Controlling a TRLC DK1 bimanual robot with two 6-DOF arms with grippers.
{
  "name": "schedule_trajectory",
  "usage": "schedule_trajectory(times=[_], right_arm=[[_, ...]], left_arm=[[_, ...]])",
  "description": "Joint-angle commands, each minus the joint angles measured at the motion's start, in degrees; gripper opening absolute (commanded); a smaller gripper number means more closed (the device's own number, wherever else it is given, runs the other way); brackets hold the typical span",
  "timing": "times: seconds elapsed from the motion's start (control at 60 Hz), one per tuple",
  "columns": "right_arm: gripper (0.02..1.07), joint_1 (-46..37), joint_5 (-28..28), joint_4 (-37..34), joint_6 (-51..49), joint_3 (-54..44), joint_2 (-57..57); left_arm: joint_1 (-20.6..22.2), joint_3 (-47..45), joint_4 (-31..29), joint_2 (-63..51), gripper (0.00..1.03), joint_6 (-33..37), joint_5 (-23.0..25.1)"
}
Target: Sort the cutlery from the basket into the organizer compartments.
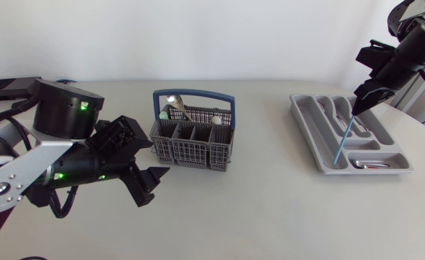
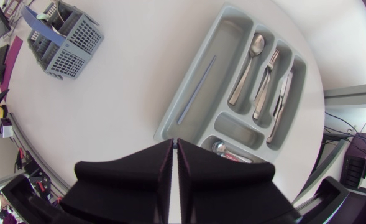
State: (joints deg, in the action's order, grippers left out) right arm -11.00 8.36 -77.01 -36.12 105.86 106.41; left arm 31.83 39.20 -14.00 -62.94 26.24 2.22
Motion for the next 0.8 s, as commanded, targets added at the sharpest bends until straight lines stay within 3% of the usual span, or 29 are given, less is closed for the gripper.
schedule_trajectory(times=[0.0,0.783], right_arm=[[0.08,-0.7,-0.5,-2.2,-1.5,2.2,3.0],[0.08,-0.2,0.2,-7.8,1.2,26.9,26.8]], left_arm=[[-0.3,-1.3,0.4,0.1,0.83,1.5,-0.5],[0.0,-1.0,0.2,-0.8,0.83,1.6,-0.5]])
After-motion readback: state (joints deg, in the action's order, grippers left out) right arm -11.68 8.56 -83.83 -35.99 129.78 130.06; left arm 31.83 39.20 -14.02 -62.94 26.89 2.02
